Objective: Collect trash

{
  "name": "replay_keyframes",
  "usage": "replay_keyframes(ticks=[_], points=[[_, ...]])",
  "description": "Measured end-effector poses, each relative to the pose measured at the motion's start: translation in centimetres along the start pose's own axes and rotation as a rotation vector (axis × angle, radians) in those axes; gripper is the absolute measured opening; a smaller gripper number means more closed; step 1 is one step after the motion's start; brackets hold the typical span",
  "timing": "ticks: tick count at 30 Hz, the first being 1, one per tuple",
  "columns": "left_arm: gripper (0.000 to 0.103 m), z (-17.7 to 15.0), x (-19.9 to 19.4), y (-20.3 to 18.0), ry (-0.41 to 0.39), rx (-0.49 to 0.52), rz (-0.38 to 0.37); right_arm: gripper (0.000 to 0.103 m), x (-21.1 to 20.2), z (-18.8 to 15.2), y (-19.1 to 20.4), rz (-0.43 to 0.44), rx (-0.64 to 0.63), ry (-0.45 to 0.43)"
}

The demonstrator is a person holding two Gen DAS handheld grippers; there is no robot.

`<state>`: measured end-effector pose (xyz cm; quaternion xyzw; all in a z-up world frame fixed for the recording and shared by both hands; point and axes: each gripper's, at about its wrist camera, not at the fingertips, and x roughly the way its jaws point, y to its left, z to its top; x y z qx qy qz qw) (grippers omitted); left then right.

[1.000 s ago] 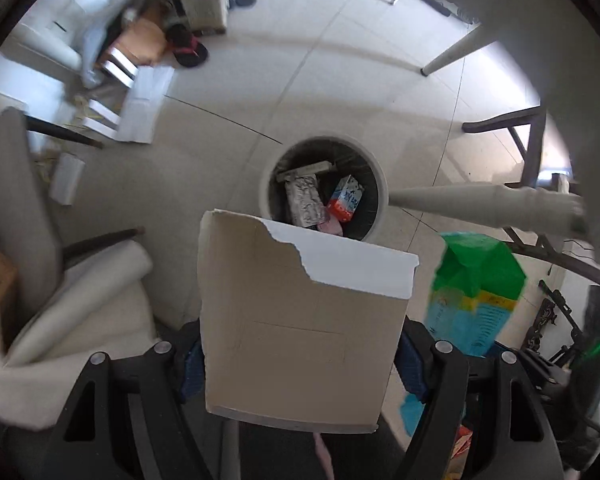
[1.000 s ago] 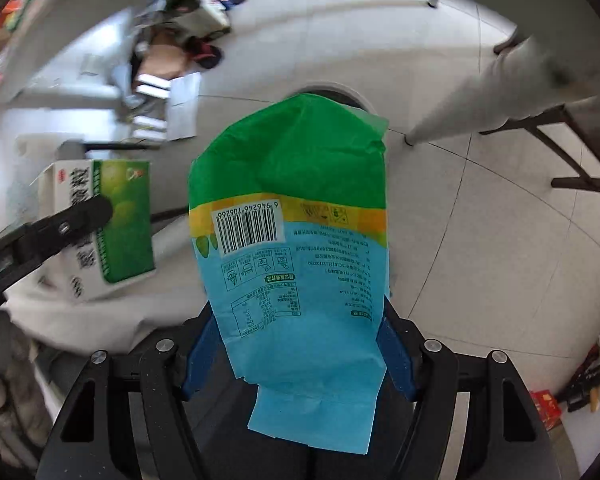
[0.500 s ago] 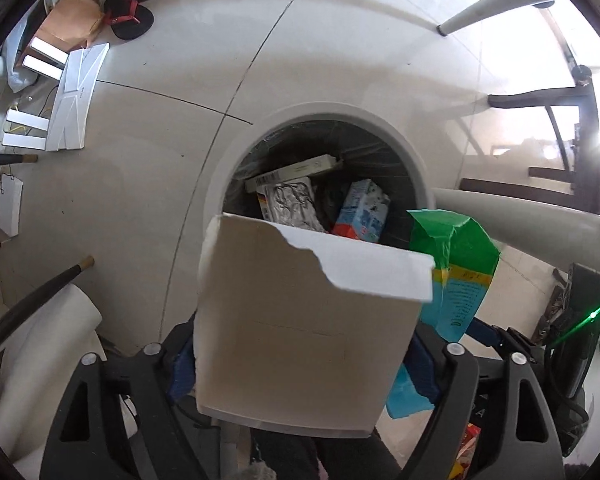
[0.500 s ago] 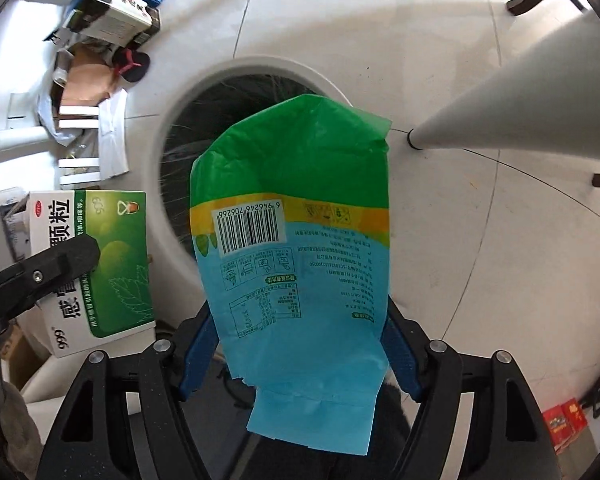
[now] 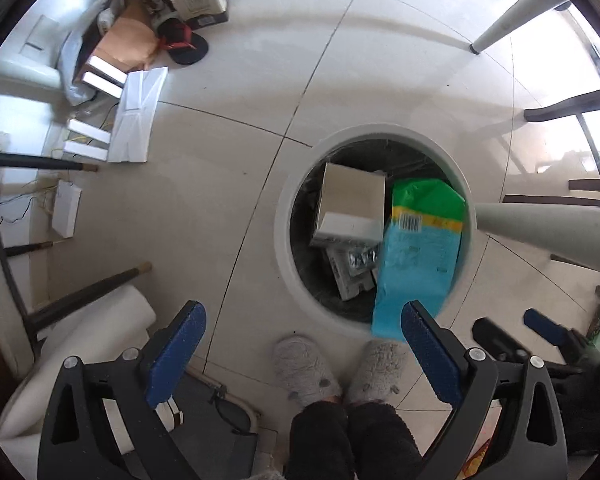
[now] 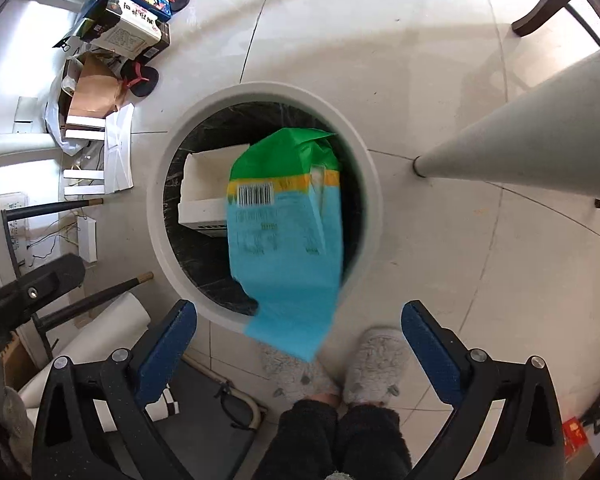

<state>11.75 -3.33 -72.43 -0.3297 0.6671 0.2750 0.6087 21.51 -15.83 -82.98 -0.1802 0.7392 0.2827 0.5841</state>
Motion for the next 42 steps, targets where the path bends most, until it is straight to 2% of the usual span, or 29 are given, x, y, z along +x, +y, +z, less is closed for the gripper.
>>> replay_keyframes(ticks=[5,9,17,22,28,34,42], points=[[0.100,-2.7,-2.5,-0.1,-0.008,-0.022,0.018,0.103,-4.3,-2.1,0.0,-0.063,-0.034,-0.055],[0.100,-4.6,-6.0,-1.1,-0.027,0.001,0.026,0.103,-8.7,-4.0,0.1,-0.127,-0.034,-0.113],[0.100,-9.0,-15.5,-2.6,-0.070,0.055,0.036,0.103,-19.0,-8.7,0.1,-0.105,-0.001,-0.155],[0.100,-11.8,-22.8,-3.3,-0.114,0.054,0.020,0.103,-27.7,-12.0,0.4,-0.073,-0.011,-0.182],[0.100,-14.3,-31.0,-3.6,-0.164,0.082,-0.043,0.103,-37.7,-15.9,0.8,-0.001,-0.028,-0.201],[0.100,-16.1,-40.1,-3.5,-0.234,0.198,-0.130,0.103,-47.7,-19.7,1.1,0.087,-0.013,-0.217],[0.100,-17.7,-49.7,-0.7,-0.292,0.316,-0.292,0.103,-58.8,-25.7,5.0,0.159,0.010,-0.285]])
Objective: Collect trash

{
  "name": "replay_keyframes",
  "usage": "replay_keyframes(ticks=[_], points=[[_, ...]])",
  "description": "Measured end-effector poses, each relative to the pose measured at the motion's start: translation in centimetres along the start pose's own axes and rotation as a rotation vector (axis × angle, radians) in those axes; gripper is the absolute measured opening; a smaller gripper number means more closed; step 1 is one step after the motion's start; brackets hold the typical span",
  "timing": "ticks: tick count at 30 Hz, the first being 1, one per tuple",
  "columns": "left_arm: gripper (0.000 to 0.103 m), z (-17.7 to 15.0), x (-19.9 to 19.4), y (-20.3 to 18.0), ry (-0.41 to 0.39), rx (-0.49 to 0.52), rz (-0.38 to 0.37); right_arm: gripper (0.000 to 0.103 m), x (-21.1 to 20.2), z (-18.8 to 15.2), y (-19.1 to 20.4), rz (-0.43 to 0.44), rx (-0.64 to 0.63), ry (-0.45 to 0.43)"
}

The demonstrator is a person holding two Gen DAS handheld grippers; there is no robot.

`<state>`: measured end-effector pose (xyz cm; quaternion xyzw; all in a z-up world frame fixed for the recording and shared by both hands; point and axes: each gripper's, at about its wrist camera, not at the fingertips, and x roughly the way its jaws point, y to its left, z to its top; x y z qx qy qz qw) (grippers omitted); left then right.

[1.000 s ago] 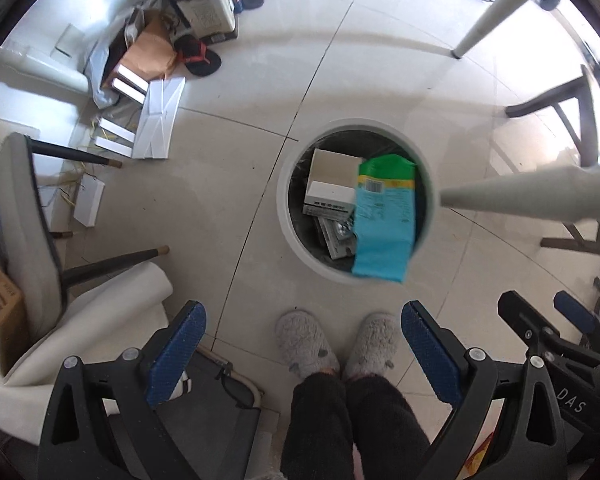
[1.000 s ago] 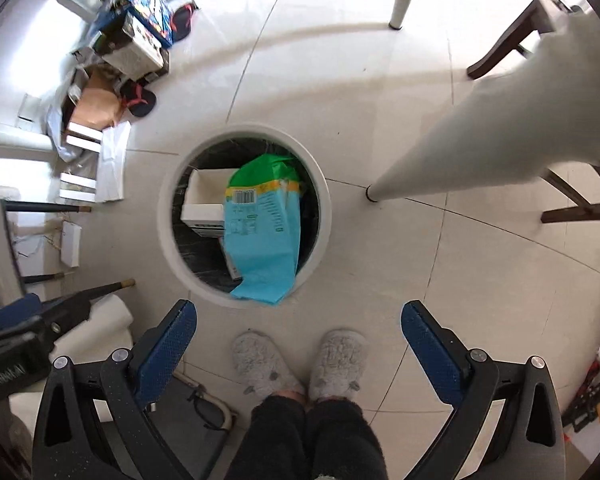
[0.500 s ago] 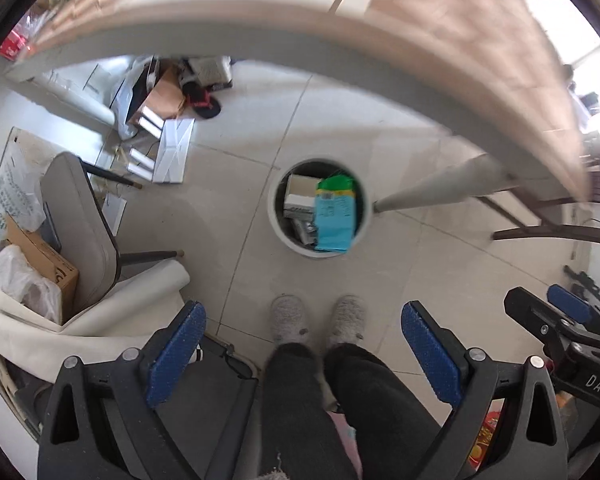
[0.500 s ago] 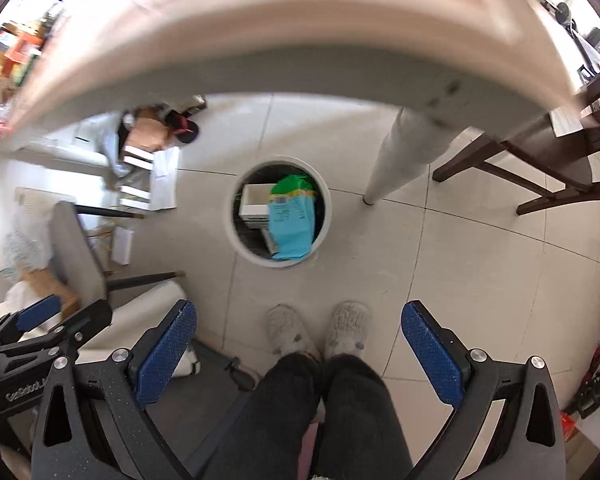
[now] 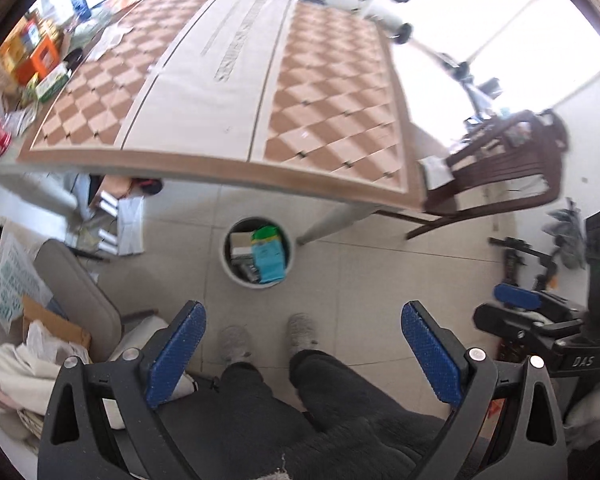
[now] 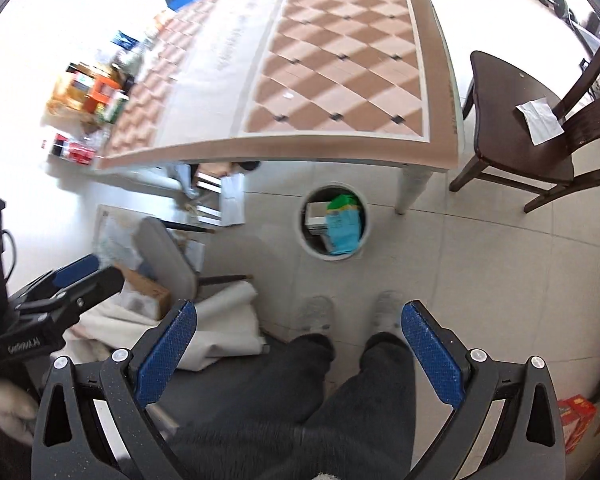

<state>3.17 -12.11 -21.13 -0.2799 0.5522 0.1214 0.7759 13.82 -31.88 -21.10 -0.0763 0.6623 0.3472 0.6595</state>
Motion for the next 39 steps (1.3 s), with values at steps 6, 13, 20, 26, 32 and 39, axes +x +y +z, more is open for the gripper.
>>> replay_keyframes(ticks=[6,13,20,26,32,39], points=[[0.100,-0.6,-4.8,0.7,-0.004,0.058,-0.092,0.103,-5.3,-3.4,5.2,0.038,0.044,-0.065],[0.100,-2.1,-7.3,1.8,0.021,0.109,-0.129,0.103,-7.1,-6.7,9.1,0.058,0.074,-0.096],[0.100,-2.8,-8.7,2.2,-0.004,0.118,-0.130,0.103,-7.8,-7.8,10.8,0.075,0.070,-0.107],[0.101,-2.6,-8.8,1.9,-0.015,0.108,-0.112,0.103,-7.8,-7.0,11.0,0.080,0.051,-0.114],[0.103,-2.7,-8.8,1.9,-0.029,0.084,-0.112,0.103,-7.7,-6.5,10.7,0.087,0.045,-0.111],[0.103,-3.0,-8.6,1.6,-0.035,0.062,-0.109,0.103,-7.6,-6.2,10.5,0.089,0.041,-0.107]])
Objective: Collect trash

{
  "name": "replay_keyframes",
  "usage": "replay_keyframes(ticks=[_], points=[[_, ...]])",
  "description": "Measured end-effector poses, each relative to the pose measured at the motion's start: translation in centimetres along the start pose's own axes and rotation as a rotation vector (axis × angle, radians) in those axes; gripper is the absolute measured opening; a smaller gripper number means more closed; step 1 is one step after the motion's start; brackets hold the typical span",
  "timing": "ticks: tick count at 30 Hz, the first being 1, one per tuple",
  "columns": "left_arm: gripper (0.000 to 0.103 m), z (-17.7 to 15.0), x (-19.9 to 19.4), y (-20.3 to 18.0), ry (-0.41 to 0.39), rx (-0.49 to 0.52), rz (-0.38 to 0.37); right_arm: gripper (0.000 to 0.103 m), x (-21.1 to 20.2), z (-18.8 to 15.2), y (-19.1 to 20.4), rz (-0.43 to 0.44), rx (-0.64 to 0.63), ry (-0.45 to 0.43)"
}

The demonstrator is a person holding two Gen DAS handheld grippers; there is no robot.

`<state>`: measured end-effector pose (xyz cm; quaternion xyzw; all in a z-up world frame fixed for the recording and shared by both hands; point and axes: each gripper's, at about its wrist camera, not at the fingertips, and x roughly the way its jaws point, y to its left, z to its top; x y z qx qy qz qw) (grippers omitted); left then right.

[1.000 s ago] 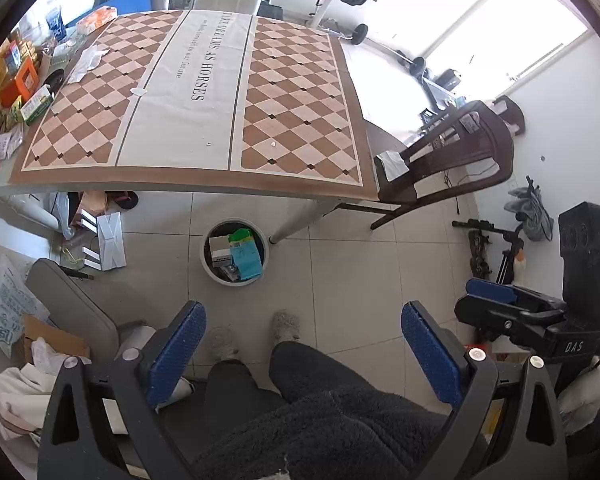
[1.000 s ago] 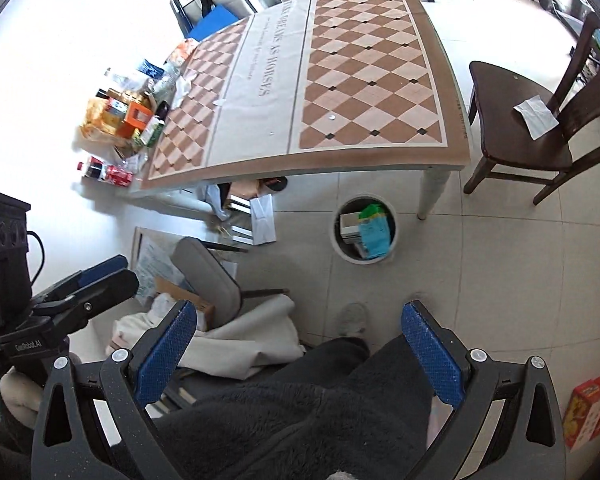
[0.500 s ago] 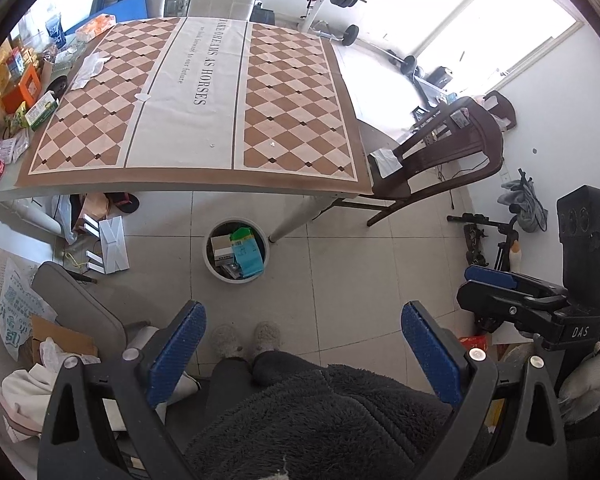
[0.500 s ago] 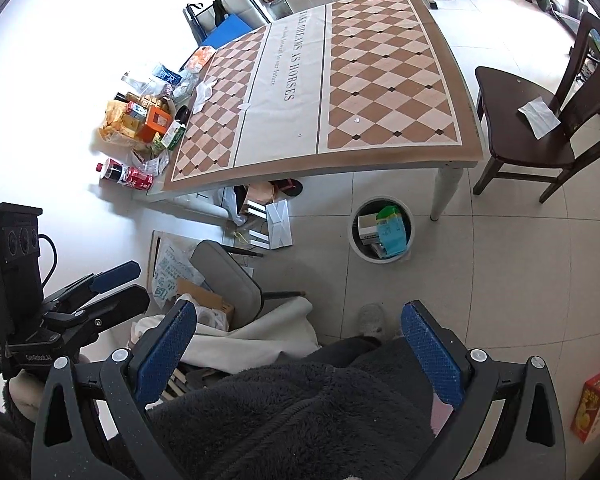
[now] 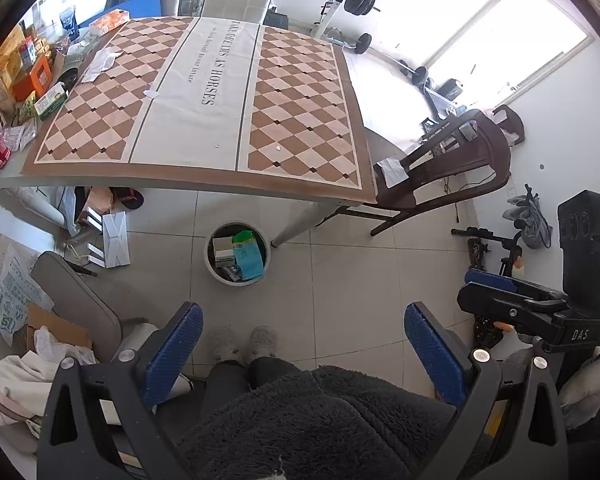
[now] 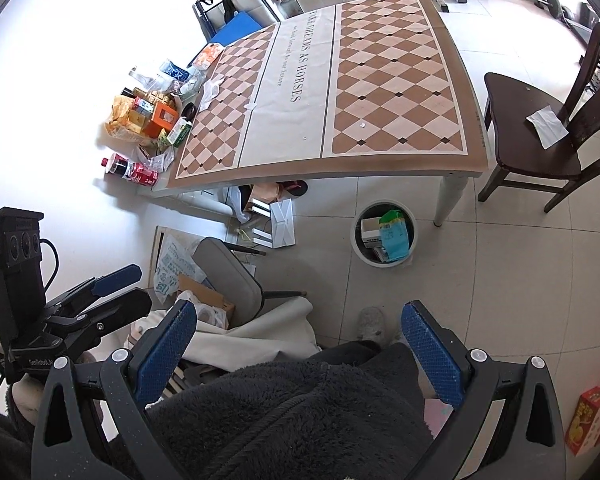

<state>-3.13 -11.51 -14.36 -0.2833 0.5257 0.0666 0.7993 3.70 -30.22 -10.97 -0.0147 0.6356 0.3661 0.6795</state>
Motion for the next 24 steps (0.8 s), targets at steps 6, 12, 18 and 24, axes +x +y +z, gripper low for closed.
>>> replay_keyframes(ticks=[6,12,18,24], points=[[0.103,0.0,0.0,-0.3,-0.002,-0.004,0.000,0.103,0.0,0.2,-1.2,0.007,-0.002,0.011],[0.103,0.0,0.1,-0.9,-0.002,0.003,0.003,0.103,0.0,0.0,-1.1,0.005,-0.001,0.011],[0.103,0.0,0.3,-1.2,0.003,0.004,0.006,0.103,-0.1,-0.1,-1.8,0.005,-0.009,0.017],[0.103,-0.1,0.4,-1.3,0.003,0.006,0.008,0.103,-0.1,-0.5,-2.2,0.007,-0.010,0.024]])
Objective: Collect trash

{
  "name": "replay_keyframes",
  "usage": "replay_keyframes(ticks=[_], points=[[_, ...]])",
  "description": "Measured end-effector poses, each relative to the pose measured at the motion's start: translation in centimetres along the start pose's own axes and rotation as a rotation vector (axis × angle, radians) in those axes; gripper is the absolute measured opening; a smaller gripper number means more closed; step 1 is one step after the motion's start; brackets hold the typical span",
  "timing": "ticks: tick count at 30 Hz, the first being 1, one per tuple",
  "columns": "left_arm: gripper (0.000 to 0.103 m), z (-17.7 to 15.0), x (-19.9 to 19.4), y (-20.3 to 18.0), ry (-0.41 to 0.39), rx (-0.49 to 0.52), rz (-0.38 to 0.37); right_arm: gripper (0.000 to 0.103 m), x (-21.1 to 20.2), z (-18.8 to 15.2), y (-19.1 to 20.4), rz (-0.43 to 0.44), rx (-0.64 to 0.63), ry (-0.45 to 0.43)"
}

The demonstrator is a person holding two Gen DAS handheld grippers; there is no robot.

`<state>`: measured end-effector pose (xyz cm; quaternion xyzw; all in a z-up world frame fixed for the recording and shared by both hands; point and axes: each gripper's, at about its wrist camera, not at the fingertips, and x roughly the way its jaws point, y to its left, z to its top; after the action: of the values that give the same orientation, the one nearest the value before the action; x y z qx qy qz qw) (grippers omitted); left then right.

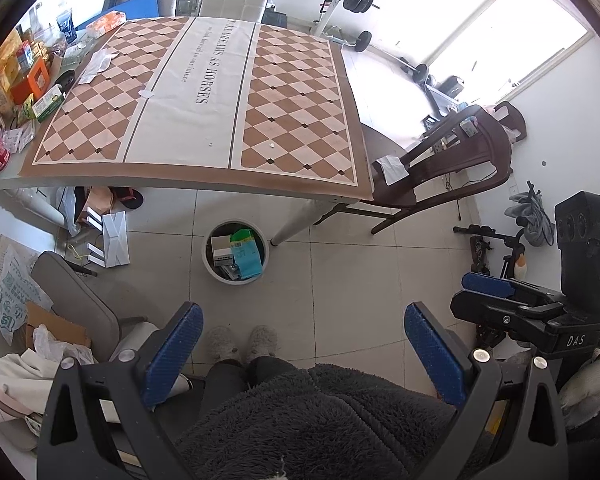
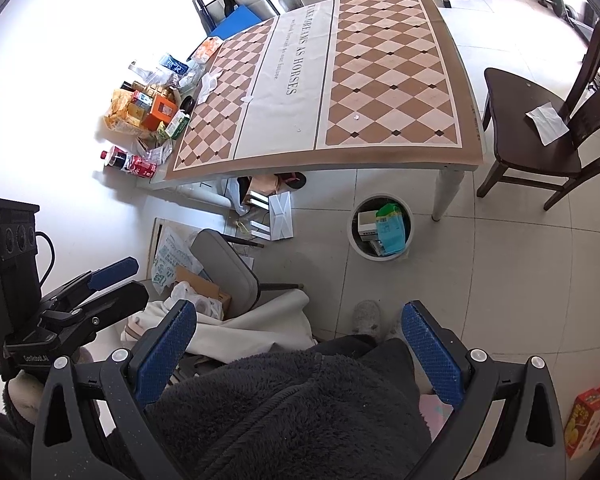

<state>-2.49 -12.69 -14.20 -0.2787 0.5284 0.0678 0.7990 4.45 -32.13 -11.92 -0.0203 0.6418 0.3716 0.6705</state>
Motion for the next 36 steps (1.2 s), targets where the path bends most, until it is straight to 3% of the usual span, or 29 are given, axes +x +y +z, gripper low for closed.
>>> replay_keyframes(ticks=[36], points=[[0.103,0.5,0.5,-0.3,0.006,0.018,-0.003,0.103,0.1,-1.2,-1.0,0.002,0.013,0.010]])
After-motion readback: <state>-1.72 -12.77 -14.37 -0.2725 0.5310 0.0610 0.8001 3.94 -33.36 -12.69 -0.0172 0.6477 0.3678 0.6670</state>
